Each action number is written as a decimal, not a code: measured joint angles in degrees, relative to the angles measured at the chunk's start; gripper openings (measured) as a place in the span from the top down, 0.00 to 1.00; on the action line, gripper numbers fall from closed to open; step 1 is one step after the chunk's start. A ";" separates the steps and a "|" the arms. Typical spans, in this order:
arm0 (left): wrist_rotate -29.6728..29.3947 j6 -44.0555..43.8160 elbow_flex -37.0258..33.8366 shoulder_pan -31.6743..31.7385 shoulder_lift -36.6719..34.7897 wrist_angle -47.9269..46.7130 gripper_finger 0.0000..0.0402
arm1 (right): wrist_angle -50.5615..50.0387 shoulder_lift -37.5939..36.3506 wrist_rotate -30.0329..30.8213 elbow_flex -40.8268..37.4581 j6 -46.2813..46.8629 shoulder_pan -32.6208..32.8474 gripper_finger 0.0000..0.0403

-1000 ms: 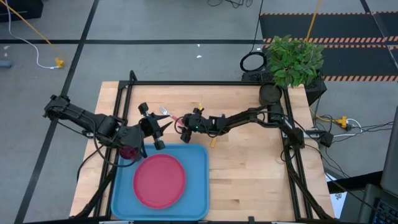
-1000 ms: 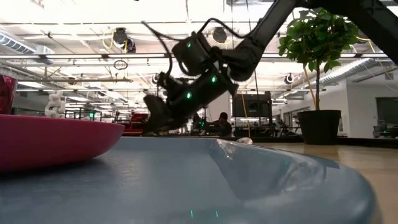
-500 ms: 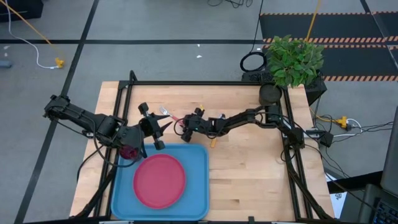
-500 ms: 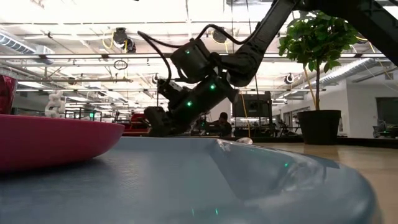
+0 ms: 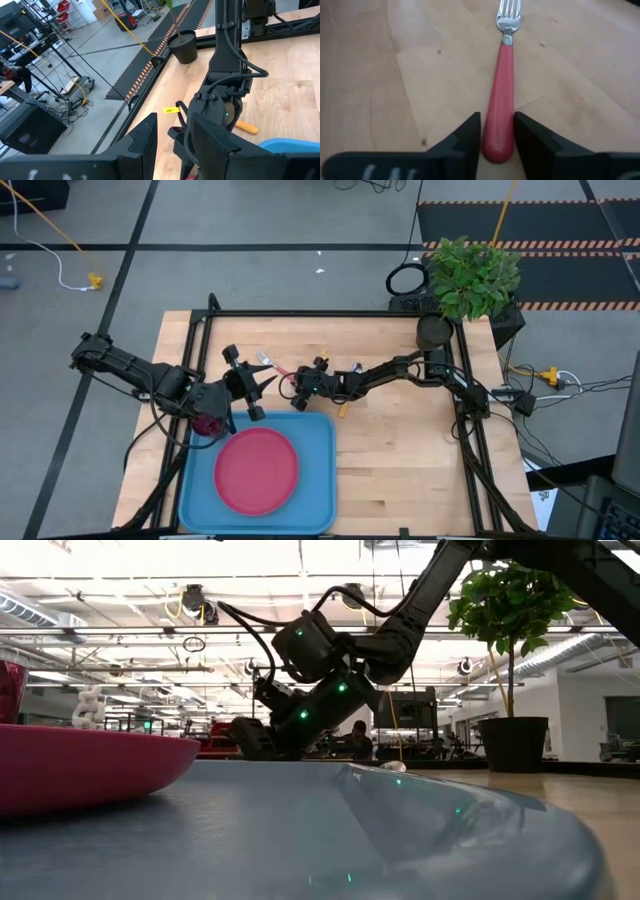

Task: Pick and place plate/cup/fork/spoon on tray
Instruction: Put the pink fork on the blue serving tray to the right of the pink plate

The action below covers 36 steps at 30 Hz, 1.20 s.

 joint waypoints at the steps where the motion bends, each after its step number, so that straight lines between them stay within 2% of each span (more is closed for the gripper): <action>1: 0.00 0.02 0.00 0.00 0.00 0.00 0.70 | -0.04 0.00 -0.48 0.00 0.30 0.00 0.77; 6: 0.00 0.02 0.00 0.00 0.00 0.01 0.70 | -0.39 0.00 -0.91 0.00 2.16 0.00 0.86; 14: 0.00 0.02 0.00 0.00 0.00 0.02 0.70 | -1.15 -0.63 -0.99 -0.07 2.22 0.27 0.82; 20: 0.00 0.04 0.00 0.00 0.00 -0.01 0.70 | -4.11 -2.78 -1.20 -0.23 1.83 0.86 0.85; 27: 0.00 0.00 0.02 0.00 0.00 -0.09 0.70 | -9.93 -5.57 -1.41 -0.31 1.73 1.48 0.83; 36: 0.00 -0.01 0.02 0.00 0.00 -0.25 0.70 | -11.80 -7.43 -2.72 -0.24 0.85 2.37 0.83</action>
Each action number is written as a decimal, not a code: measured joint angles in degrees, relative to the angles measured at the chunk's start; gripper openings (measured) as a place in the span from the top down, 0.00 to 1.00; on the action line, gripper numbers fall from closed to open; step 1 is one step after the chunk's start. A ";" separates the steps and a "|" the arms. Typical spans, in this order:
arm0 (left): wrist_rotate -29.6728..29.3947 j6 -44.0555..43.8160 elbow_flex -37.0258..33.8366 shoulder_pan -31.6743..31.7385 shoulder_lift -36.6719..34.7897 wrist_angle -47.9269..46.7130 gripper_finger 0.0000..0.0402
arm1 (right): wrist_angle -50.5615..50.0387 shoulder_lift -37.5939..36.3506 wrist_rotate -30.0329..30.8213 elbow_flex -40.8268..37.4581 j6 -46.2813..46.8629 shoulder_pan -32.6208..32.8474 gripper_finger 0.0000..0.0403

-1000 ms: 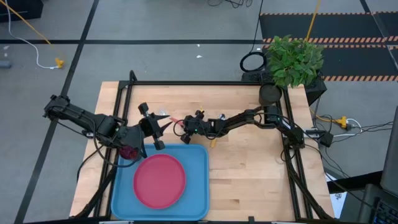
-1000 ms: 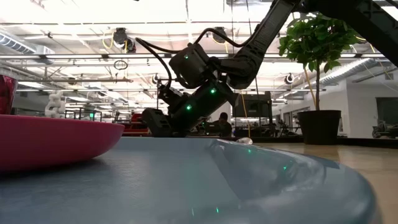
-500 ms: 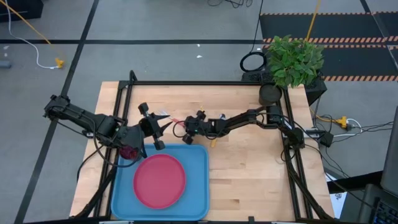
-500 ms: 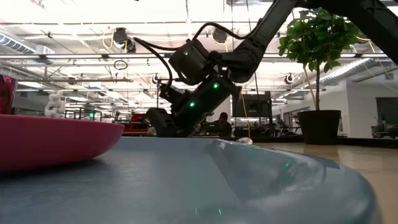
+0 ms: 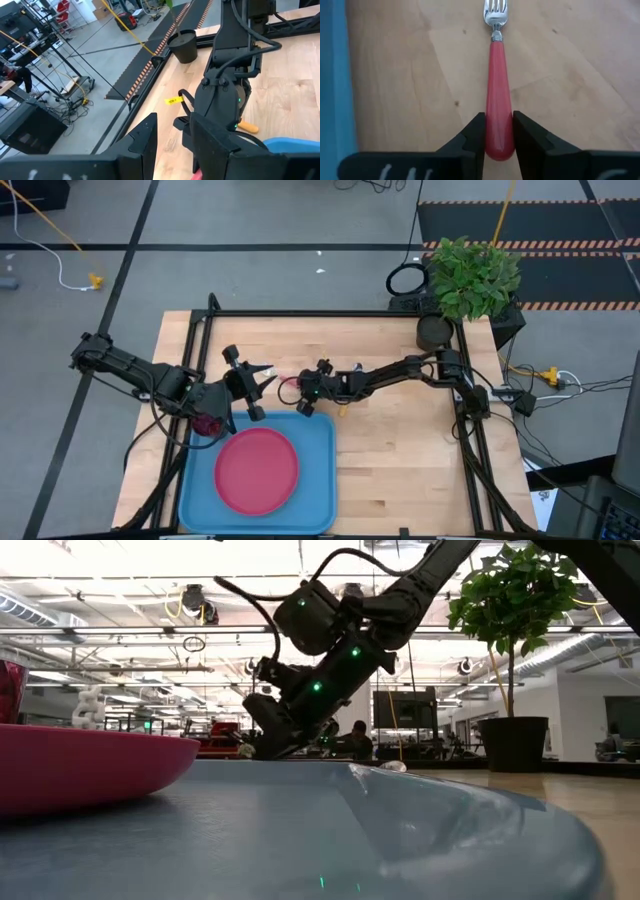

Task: Pick and place plate/cup/fork/spoon on tray
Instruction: Put the pink fork on the blue serving tray to the right of the pink plate

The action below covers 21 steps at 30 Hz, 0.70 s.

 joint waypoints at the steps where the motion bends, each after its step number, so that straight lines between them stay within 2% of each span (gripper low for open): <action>1: 0.00 -0.02 -0.01 0.00 0.00 -0.04 0.70 | -0.07 0.00 -0.04 0.00 0.00 0.15 0.83; 12: -0.02 -5.93 0.00 1.81 0.00 -7.29 0.70 | -6.12 0.00 -0.02 0.05 0.44 0.65 0.84; 21: -0.02 -9.25 -0.01 3.69 0.00 -9.49 0.70 | -8.51 -3.41 0.10 0.01 -0.09 1.66 0.84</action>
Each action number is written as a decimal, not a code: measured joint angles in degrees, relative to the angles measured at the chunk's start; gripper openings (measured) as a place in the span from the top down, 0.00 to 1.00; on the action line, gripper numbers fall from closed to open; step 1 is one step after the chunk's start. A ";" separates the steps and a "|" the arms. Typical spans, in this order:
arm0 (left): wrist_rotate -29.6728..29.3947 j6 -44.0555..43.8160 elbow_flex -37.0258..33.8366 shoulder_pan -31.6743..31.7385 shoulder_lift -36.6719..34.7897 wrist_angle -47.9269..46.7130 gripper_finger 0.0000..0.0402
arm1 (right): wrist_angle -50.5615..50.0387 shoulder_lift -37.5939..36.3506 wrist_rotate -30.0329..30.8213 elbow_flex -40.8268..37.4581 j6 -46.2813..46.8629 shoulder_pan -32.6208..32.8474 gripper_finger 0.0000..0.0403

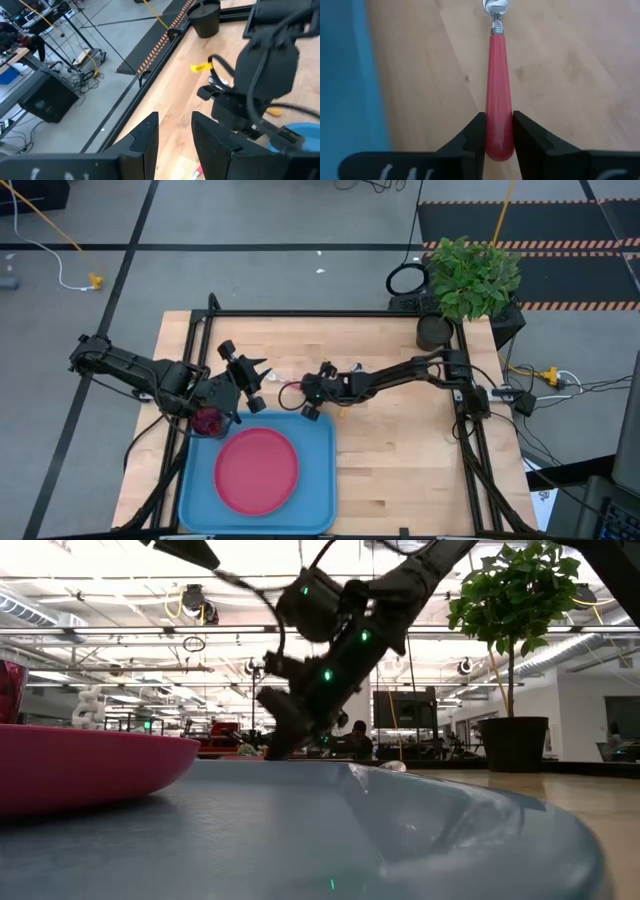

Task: Pick and place plate/cup/fork/spoon on tray
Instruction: Put the pink fork on the blue serving tray to the right of the pink plate

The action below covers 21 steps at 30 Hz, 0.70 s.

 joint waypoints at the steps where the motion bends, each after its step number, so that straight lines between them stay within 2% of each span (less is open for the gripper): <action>1: 0.00 -0.02 0.02 0.00 0.00 -0.01 0.70 | -0.56 -0.60 0.05 0.09 -0.04 0.12 0.84; 16: 0.00 -0.94 0.02 0.00 -0.02 -0.84 0.70 | -9.94 -7.93 0.49 0.04 1.24 3.98 0.84; 21: 0.00 -1.35 0.00 0.00 -0.02 -0.91 0.70 | -15.22 -10.55 3.82 0.03 2.70 6.98 0.84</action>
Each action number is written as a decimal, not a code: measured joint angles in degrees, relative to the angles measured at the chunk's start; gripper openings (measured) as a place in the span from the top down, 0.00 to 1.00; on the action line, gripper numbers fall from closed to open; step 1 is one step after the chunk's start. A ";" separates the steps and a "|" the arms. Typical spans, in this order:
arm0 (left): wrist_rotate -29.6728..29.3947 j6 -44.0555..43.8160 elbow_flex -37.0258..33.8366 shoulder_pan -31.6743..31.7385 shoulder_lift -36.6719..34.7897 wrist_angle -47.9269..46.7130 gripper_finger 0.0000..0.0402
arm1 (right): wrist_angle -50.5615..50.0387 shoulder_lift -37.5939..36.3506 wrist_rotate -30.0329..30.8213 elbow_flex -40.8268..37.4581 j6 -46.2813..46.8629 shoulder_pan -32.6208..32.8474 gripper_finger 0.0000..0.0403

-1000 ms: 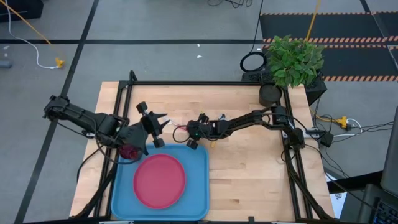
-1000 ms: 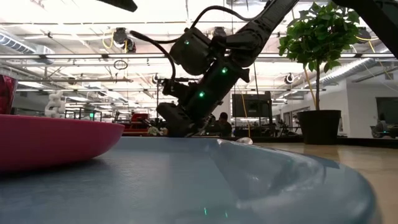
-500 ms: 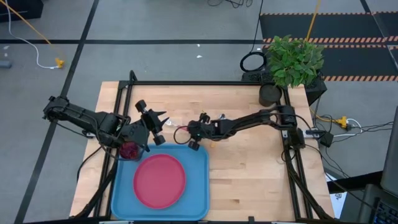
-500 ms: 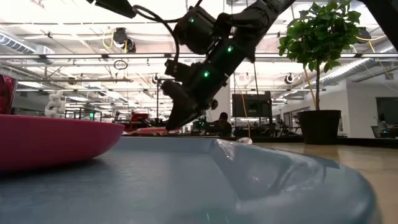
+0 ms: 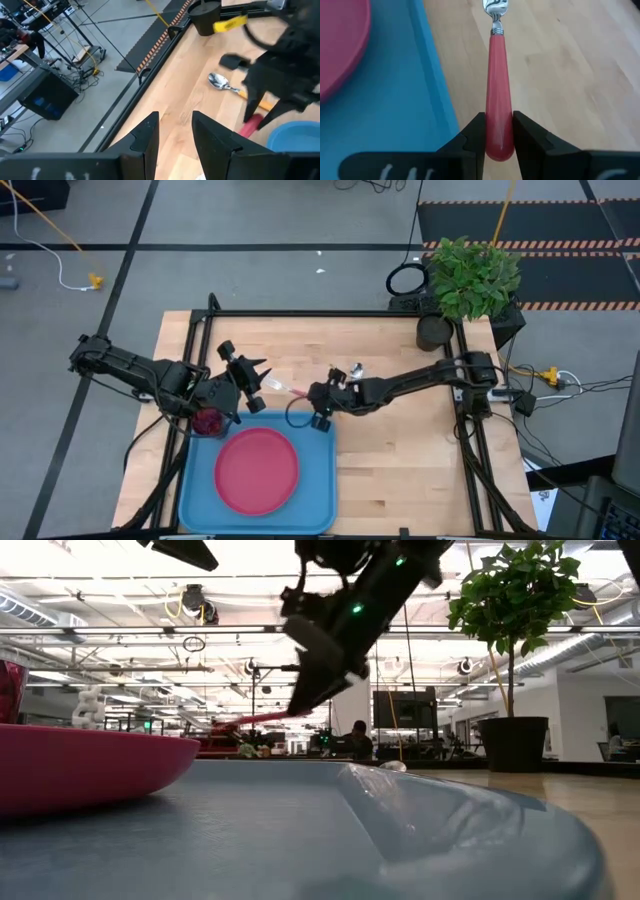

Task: Pick and place plate/cup/fork/spoon on tray
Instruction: Put the pink fork on the blue serving tray to the right of the pink plate

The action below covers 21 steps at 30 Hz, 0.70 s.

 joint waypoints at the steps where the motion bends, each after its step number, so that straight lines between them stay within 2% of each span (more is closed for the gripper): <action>1: 0.00 -0.27 0.02 0.00 0.00 0.00 0.70 | -0.74 -0.34 1.08 -0.03 0.33 0.69 0.84; 9: 2.78 -1.95 0.00 0.00 0.00 0.13 0.70 | -2.72 -5.13 9.82 -5.02 6.71 6.92 0.84; 15: 3.58 -4.24 0.00 0.04 0.00 0.84 0.70 | -1.41 -9.40 20.11 -10.52 12.71 12.67 0.84; 21: 14.95 -4.17 0.00 -0.22 2.96 5.16 0.70 | -1.05 -11.84 29.29 -15.30 17.08 16.58 0.84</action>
